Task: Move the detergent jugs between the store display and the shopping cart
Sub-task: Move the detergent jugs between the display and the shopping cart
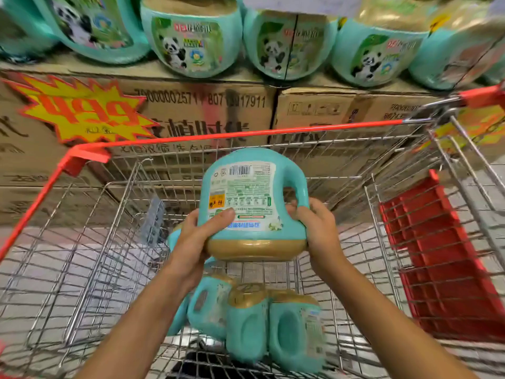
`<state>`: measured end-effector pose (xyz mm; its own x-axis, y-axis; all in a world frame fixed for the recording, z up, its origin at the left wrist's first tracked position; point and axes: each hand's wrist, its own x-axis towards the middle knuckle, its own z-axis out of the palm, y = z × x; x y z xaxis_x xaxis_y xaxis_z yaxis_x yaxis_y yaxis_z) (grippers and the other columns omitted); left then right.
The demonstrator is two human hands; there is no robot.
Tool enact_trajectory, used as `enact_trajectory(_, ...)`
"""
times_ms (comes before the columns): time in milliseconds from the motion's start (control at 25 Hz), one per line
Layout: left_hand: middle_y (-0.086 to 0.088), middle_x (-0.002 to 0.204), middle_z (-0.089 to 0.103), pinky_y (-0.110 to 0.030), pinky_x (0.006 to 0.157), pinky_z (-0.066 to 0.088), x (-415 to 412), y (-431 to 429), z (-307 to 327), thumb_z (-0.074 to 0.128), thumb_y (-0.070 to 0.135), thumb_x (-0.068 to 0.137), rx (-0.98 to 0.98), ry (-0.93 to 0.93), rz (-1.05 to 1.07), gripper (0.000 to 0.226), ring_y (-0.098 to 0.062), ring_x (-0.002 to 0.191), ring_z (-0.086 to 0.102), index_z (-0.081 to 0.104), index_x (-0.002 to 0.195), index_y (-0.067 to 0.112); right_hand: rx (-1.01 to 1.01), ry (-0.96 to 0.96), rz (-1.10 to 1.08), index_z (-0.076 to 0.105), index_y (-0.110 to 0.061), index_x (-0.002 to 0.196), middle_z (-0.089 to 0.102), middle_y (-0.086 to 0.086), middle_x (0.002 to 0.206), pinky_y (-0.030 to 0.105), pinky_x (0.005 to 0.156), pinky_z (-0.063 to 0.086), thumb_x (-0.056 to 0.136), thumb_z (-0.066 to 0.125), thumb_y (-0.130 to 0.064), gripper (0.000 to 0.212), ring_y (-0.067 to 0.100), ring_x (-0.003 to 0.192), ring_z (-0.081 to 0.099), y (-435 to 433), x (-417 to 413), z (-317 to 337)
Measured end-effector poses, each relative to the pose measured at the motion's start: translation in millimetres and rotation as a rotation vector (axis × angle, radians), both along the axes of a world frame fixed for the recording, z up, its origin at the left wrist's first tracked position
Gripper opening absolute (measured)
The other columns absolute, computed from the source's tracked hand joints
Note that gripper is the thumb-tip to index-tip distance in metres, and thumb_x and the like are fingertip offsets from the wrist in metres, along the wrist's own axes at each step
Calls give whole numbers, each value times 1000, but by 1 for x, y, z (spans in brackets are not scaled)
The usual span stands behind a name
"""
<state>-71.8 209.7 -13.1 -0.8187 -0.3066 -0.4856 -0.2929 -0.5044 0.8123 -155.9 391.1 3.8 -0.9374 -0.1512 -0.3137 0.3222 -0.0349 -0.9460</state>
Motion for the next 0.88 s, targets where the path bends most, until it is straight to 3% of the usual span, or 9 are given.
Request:
enact_trajectory(80, -11, 116, 72, -38, 79, 60, 11, 1, 25, 79, 58, 61, 81, 115, 34, 77, -24, 101, 70, 65, 124, 16, -79, 30, 11, 62, -10, 92, 67, -1, 74, 23, 52, 47, 76, 67, -8, 17, 12, 63, 60, -4, 11, 24)
enact_trajectory(200, -8, 115, 72, -36, 74, 60, 32, -2, 55, 57, 60, 80, 145, 231, 51, 48, -24, 104, 70, 75, 110, 27, -195, 72, 39, 63, -11, 94, 69, 1, 80, 25, 55, 51, 67, 64, -17, 28, 12, 67, 64, -11, 39, 51)
enact_trajectory(400, -14, 110, 73, -41, 75, 61, 81, -32, 86, 78, 51, 64, 54, 196, 94, 51, -29, 99, 71, 76, 105, 20, -334, 54, 60, 59, -2, 104, 61, 14, 89, 34, 65, 45, 75, 67, -14, 32, 26, 79, 57, -45, 88, 64)
enact_trajectory(640, -15, 107, 74, -33, 67, 60, 140, -76, 101, 75, 43, 66, 53, 262, 210, 44, -28, 94, 73, 77, 102, 19, -285, 31, 152, 62, -1, 104, 61, 16, 87, 32, 62, 45, 86, 60, -8, 20, 26, 78, 57, -107, 119, 70)
enact_trajectory(720, -14, 108, 74, -32, 68, 59, 156, -91, 100, 75, 40, 70, 24, 267, 237, 38, -27, 95, 73, 77, 102, 20, -253, 42, 212, 68, -10, 92, 63, 14, 84, 33, 63, 46, 88, 59, -10, 10, 24, 75, 58, -124, 127, 71)
enact_trajectory(800, -14, 109, 73, -32, 68, 59, 171, -104, 98, 73, 40, 70, 59, 252, 278, 38, -27, 95, 73, 78, 101, 20, -180, 127, 260, 72, -20, 83, 69, 7, 83, 34, 69, 48, 93, 56, -14, 20, 18, 75, 62, -132, 132, 70)
enact_trajectory(880, -13, 110, 73, -34, 67, 60, 183, -115, 98, 73, 42, 68, 110, 244, 300, 41, -27, 96, 73, 78, 102, 20, -68, 350, 317, 70, -27, 102, 71, -5, 102, 32, 80, 49, 96, 53, -12, 24, 13, 93, 64, -129, 131, 67)
